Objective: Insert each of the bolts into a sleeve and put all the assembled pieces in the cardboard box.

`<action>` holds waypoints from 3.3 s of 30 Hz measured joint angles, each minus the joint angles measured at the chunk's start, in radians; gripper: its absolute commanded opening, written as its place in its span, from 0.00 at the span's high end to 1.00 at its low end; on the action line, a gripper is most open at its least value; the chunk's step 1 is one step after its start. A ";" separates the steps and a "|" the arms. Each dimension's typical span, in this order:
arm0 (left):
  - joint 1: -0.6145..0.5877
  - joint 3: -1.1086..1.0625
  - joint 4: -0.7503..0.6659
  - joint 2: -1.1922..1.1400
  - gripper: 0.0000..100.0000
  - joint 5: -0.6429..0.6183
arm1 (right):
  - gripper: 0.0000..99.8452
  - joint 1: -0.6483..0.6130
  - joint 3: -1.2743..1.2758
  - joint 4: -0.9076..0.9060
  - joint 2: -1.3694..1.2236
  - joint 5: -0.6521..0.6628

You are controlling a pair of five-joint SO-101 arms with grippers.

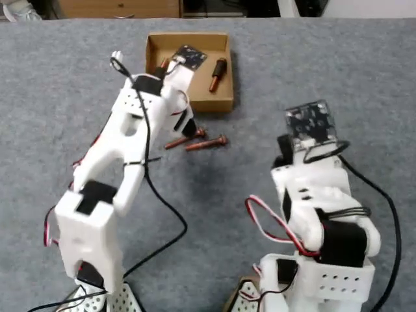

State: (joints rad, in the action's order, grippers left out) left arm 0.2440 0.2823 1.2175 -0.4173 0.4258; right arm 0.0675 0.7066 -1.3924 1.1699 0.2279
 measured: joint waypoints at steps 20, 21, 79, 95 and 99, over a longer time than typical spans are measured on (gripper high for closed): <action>0.086 0.621 0.356 -0.407 0.78 0.212 | 1.00 0.032 0.218 0.061 0.130 0.003; 0.086 0.634 0.362 -0.423 0.78 0.238 | 1.00 0.032 0.218 0.061 0.130 0.003; 0.048 1.323 0.517 -0.806 0.98 0.218 | 1.00 -0.006 0.278 0.232 0.207 -0.091; 0.011 1.180 0.531 -0.244 0.98 -0.164 | 1.00 -0.420 0.494 0.321 0.638 -0.347; 0.064 0.933 0.531 0.086 0.98 -0.186 | 1.00 -0.496 0.545 0.422 0.638 -0.347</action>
State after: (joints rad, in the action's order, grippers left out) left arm 0.3084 1.2152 1.7484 -0.3314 0.2401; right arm -0.4281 1.2513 -0.9705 1.8082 -0.1189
